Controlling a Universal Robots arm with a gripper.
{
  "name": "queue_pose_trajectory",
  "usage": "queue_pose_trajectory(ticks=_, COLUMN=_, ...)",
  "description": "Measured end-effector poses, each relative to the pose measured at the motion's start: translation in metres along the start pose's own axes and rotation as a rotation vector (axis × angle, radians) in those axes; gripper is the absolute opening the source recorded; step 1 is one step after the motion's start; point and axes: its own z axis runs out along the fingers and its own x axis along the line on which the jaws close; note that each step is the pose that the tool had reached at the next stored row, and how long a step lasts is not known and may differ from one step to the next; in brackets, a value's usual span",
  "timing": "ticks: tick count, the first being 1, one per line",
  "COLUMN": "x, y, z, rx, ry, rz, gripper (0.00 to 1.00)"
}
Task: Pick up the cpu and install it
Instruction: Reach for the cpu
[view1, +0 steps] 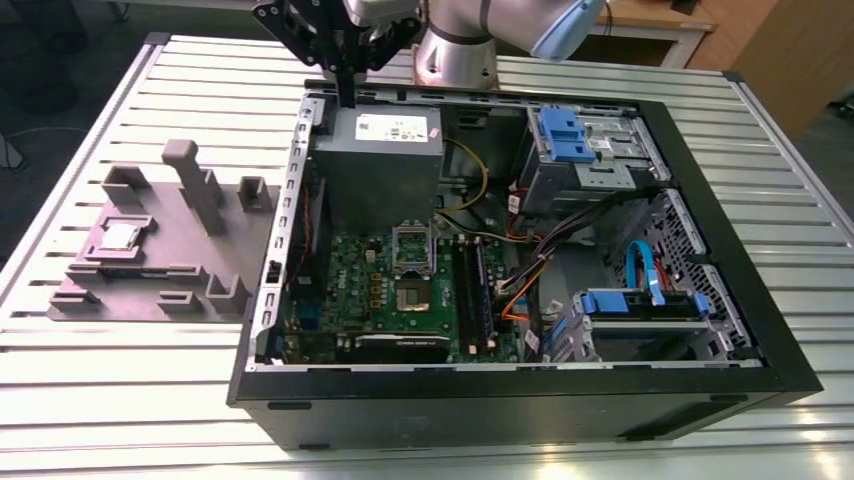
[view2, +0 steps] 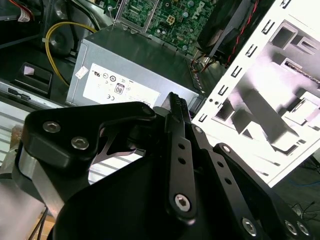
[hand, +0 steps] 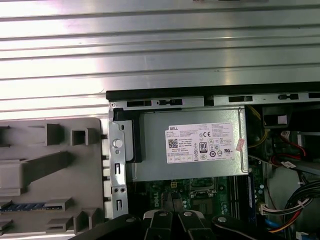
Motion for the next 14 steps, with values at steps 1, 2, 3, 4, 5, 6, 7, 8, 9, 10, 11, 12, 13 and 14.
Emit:
queue_pose_trajectory(ticks=1, x=0.0008, y=-0.0001, z=0.0000, rx=0.0001, ry=0.0000, rz=0.000, gripper=0.11)
queue_pose_trajectory(ticks=2, x=0.0010, y=-0.0001, z=0.0000, rx=0.0000, ry=0.0000, rz=0.000, gripper=0.11)
queue_pose_trajectory(ticks=3, x=0.0011, y=-0.0001, z=0.0000, rx=0.0000, ry=0.0000, rz=0.000, gripper=0.11)
queue_pose_trajectory(ticks=4, x=0.0011, y=-0.0001, z=-0.0001, rx=0.0001, ry=0.0000, rz=0.000, gripper=0.11)
queue_pose_trajectory(ticks=5, x=0.0012, y=-0.0001, z=-0.0001, rx=0.0000, ry=0.0000, rz=0.000, gripper=0.11)
queue_pose_trajectory(ticks=6, x=0.0014, y=-0.0001, z=-0.0001, rx=0.0000, ry=0.0000, rz=0.000, gripper=0.11)
queue_pose_trajectory(ticks=7, x=0.0015, y=-0.0001, z=-0.0001, rx=0.0001, ry=0.0001, rz=0.000, gripper=0.11)
queue_pose_trajectory(ticks=8, x=0.0017, y=-0.0001, z=-0.0001, rx=0.0001, ry=0.0000, rz=0.000, gripper=0.11)
queue_pose_trajectory(ticks=9, x=0.0019, y=-0.0001, z=-0.0001, rx=0.0000, ry=0.0000, rz=0.000, gripper=0.11)
queue_pose_trajectory(ticks=10, x=0.0020, y=-0.0001, z=-0.0001, rx=0.0000, ry=0.0000, rz=0.000, gripper=0.11)
queue_pose_trajectory(ticks=11, x=0.0022, y=-0.0002, z=-0.0001, rx=0.0000, ry=0.0000, rz=0.000, gripper=0.11)
queue_pose_trajectory(ticks=12, x=0.0024, y=-0.0002, z=-0.0001, rx=0.0000, ry=0.0000, rz=0.000, gripper=0.11)
queue_pose_trajectory(ticks=13, x=0.0027, y=-0.0002, z=-0.0001, rx=0.0000, ry=0.0000, rz=0.000, gripper=0.11)
queue_pose_trajectory(ticks=14, x=0.0029, y=-0.0002, z=-0.0001, rx=0.0000, ry=0.0000, rz=0.000, gripper=0.11)
